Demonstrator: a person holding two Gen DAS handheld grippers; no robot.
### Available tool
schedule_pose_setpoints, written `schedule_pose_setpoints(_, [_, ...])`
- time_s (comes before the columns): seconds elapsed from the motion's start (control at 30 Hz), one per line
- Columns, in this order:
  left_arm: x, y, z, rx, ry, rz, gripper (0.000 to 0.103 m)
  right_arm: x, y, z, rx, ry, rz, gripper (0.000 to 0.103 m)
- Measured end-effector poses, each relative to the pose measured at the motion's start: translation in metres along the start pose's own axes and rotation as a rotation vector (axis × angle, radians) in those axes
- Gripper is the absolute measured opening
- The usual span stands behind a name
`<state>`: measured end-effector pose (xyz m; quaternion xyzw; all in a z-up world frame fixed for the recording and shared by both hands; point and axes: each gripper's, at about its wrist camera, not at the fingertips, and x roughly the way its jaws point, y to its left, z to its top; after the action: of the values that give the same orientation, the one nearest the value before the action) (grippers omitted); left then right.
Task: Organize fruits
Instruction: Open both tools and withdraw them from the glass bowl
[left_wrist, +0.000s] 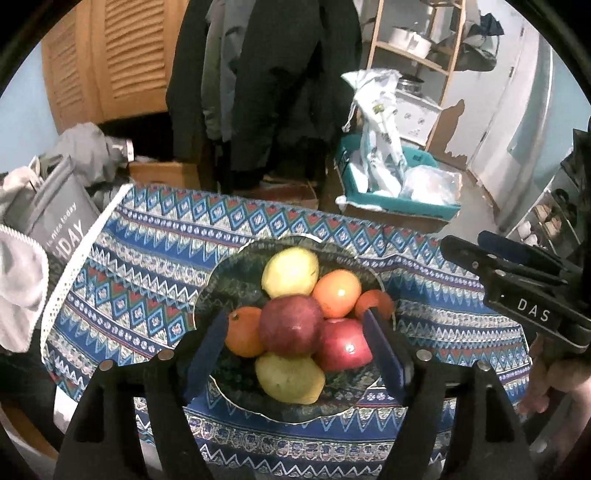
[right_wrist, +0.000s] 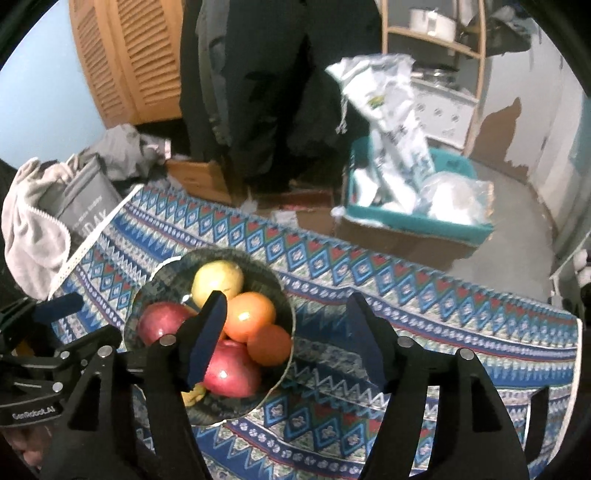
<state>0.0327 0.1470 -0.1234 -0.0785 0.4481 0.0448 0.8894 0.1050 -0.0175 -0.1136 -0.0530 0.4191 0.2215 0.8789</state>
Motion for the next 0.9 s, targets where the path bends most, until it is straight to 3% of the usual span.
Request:
schedule_pose_setpoints(0.3, [-0.032, -0.016, 0.008, 0.033, -0.072, -0.005, 0.082, -0.049, -0.01, 0.007, 0.029, -0.096, -0.091, 0.077])
schedule_pose_setpoints(0.9, [-0.086, -0.047, 0.021, 0.06, -0.212, -0.039, 0.099, -0.139, -0.033, 0.005, 0.06, -0.259, -0.184, 0.08])
